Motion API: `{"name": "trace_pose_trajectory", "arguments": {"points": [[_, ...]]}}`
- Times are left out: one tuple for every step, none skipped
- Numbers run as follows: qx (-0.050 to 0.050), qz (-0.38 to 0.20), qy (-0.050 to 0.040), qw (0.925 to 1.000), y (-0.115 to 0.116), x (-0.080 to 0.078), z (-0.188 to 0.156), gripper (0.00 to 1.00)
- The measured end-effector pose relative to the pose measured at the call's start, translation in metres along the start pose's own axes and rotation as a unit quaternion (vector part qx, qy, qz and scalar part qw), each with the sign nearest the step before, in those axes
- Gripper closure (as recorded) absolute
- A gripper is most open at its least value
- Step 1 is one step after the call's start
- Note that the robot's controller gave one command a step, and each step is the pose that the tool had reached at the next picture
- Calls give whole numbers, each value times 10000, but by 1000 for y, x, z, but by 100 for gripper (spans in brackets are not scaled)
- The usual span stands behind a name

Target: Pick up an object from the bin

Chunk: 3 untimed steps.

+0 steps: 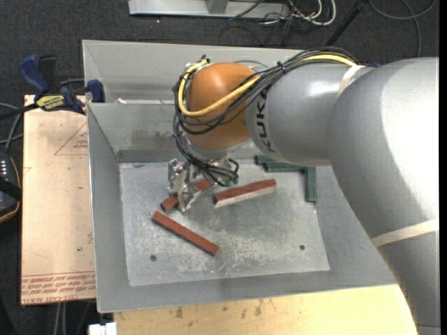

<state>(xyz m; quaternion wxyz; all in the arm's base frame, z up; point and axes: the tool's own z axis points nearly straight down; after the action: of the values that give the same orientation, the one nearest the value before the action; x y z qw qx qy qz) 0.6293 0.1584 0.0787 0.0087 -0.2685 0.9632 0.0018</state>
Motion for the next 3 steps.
{"name": "trace_pose_trajectory", "arguments": {"points": [[0, 0, 0, 10000, 0, 0, 0, 100], [-1, 1, 9, 10000, 0, 0, -2, 100], [-14, 0, 75, 10000, 1, 3, -10, 100]]}}
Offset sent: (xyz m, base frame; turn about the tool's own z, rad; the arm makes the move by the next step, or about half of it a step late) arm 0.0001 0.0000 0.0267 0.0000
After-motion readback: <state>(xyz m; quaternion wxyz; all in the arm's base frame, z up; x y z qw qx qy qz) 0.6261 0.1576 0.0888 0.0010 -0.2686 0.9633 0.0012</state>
